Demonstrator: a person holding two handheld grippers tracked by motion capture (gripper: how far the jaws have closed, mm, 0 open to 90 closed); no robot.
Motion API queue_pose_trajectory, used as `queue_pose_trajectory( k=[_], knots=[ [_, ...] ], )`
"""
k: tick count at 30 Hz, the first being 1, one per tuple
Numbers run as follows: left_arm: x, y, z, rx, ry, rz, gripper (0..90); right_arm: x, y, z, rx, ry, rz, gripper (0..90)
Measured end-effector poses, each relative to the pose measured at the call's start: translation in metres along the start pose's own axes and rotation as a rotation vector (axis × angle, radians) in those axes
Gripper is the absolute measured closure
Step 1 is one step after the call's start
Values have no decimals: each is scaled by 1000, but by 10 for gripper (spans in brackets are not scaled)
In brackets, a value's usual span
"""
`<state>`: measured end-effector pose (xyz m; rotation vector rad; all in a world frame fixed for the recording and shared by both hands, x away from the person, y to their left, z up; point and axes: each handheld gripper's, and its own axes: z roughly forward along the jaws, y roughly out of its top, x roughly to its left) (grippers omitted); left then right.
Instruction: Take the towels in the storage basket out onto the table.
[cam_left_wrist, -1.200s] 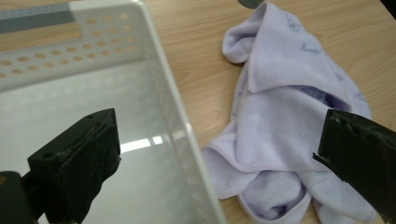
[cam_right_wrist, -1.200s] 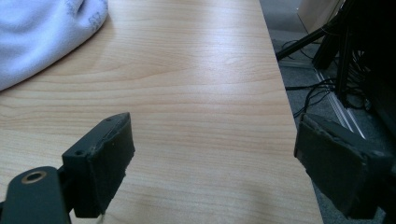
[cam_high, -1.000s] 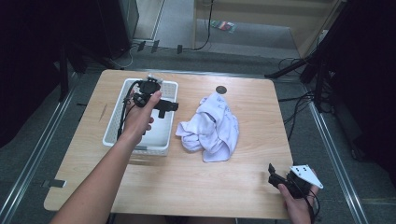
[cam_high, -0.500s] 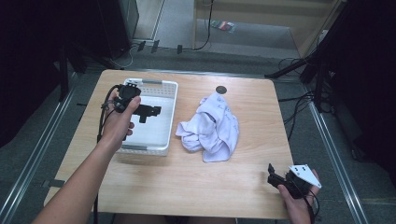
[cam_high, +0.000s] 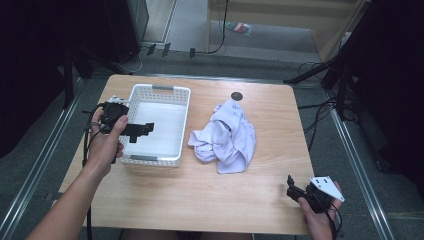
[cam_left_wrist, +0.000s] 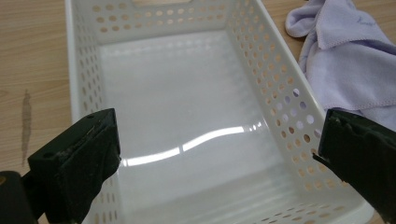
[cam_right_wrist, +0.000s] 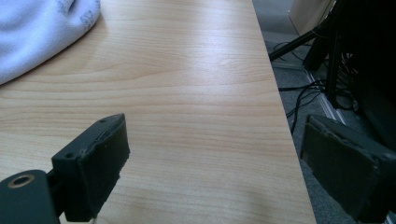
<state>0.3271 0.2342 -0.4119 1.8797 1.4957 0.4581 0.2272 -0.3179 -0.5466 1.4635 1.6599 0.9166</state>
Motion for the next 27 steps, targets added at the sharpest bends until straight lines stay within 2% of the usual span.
queue_pose_trajectory(
  k=[7, 10, 14, 18, 22, 27],
  knots=[
    [15, -24, -15, -42, 34, -6, 0, 1, 0, 0, 0, 0, -4, 90],
    [23, -36, -20, -60, 30, -19, 0, 1, 0, 0, 0, 0, -6, 91],
    [29, -51, -25, -84, 62, -18, 0, 1, 0, 0, 1, -3, -7, 92],
    [37, -66, -30, -121, 71, -36, 0, 1, 0, 0, 0, -3, -9, 96],
    [44, -82, -36, -166, 111, -38, 0, 2, 0, 0, -2, 5, -13, 97],
    [57, -104, -39, -216, 128, -56, 0, 2, 0, 0, -5, 8, -13, 97]
  ],
)
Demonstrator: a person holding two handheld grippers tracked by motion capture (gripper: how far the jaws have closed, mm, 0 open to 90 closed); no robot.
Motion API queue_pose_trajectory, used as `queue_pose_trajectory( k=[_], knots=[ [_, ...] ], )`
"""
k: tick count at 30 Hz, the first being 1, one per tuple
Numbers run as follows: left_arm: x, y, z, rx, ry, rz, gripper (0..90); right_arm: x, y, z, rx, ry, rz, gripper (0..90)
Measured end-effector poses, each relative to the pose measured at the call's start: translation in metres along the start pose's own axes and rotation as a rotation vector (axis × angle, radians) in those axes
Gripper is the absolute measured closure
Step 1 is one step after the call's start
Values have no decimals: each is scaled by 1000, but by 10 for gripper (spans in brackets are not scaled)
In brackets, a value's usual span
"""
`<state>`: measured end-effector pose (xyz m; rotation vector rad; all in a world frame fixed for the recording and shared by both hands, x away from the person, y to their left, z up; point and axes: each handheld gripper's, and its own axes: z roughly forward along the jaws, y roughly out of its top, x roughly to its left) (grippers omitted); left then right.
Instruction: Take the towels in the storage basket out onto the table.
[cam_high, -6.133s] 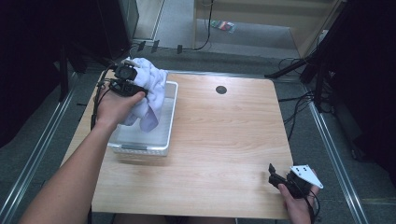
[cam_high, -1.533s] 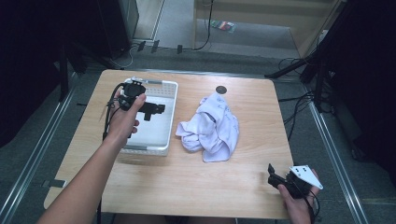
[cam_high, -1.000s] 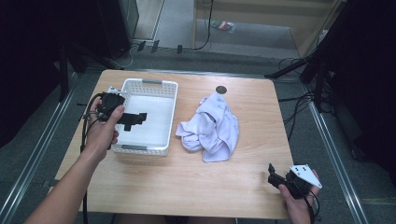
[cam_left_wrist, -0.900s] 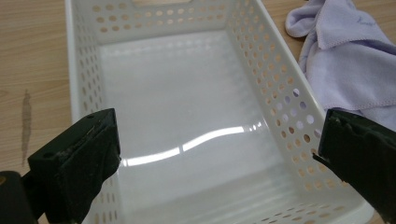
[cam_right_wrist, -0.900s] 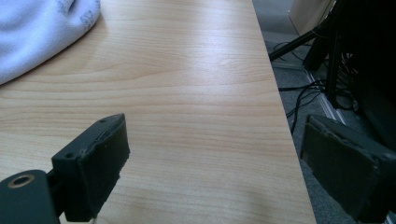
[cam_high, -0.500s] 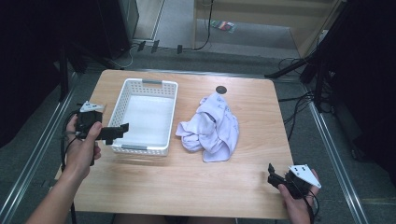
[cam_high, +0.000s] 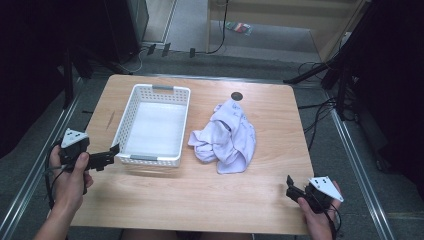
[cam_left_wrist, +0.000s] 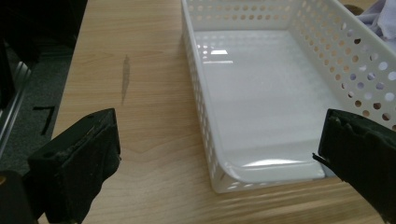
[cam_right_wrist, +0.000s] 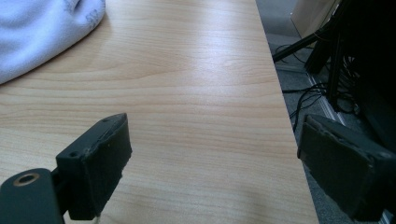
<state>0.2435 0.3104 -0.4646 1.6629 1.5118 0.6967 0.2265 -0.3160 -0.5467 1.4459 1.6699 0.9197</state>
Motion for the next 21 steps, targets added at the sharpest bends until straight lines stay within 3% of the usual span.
queue_pose_trajectory(
  k=[7, 14, 21],
  knots=[
    [18, -26, -6, -54, 31, -22, 0, 0, 0, 0, 0, -6, 3, 98],
    [37, -58, -5, -77, 45, -58, 0, 0, 0, 0, -2, -7, 1, 103],
    [56, -87, 0, -33, 85, -110, 0, 0, 0, 0, -2, -5, 6, 106]
  ],
)
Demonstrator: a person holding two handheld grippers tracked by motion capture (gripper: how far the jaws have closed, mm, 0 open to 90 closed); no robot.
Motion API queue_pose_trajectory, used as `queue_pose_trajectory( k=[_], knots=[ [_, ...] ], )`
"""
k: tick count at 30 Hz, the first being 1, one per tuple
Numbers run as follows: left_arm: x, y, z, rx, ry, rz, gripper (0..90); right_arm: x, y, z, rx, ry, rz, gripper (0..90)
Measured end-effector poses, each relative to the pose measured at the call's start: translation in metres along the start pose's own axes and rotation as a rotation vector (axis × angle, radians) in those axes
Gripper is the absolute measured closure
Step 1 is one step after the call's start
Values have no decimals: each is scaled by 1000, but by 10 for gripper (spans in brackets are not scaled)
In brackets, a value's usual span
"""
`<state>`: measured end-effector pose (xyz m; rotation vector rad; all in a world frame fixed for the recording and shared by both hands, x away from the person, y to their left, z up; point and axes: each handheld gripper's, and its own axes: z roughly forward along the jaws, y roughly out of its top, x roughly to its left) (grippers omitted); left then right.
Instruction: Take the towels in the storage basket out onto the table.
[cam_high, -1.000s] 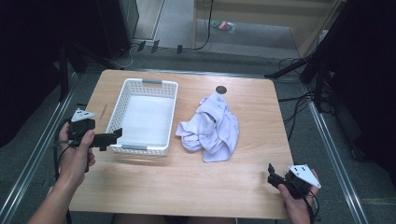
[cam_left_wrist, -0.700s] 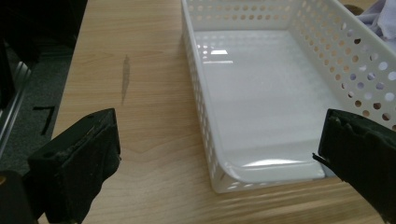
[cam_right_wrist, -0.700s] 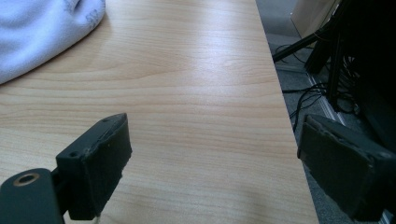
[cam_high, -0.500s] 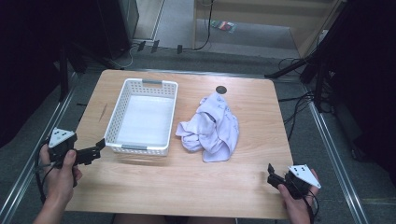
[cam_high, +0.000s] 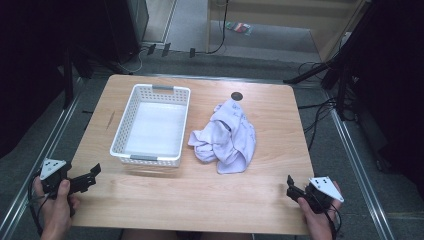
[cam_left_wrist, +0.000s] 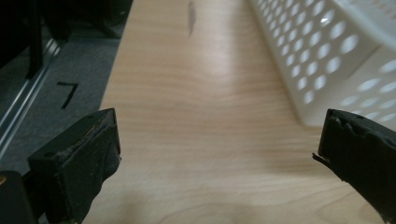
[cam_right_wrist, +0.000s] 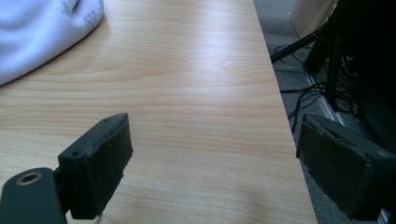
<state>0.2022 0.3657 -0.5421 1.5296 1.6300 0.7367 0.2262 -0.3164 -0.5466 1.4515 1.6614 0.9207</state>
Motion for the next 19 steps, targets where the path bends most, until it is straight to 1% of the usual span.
queue_pose_trajectory(
  k=[2, 5, 6, 7, 8, 10, 12, 15, 19],
  knots=[
    [4, -5, 1, 4, 11, -12, 0, 0, 0, 0, 0, 1, 0, 106],
    [6, -5, -1, -21, 1, -19, 0, 0, 0, 0, 0, 3, -3, 106],
    [6, -6, 1, -20, -7, -29, 0, 0, 0, 0, 1, 3, -4, 106],
    [5, -6, 2, -20, -3, -30, 0, 0, 0, 0, 0, 4, -6, 106],
    [3, -7, 2, -18, 8, -20, 0, 0, 0, 0, 0, 5, -8, 106],
    [1, -8, 3, -18, 7, -12, 0, 0, 0, 0, -1, 6, -11, 106],
    [1, -9, 2, -26, 8, -21, 0, 1, 0, 0, -1, 6, -13, 107],
    [2, -9, 4, -23, 16, -27, 1, 0, 0, 0, 1, 4, -10, 107],
    [0, -9, 6, -13, 30, -9, 2, 0, 0, 0, 2, 0, -6, 109]
  ],
)
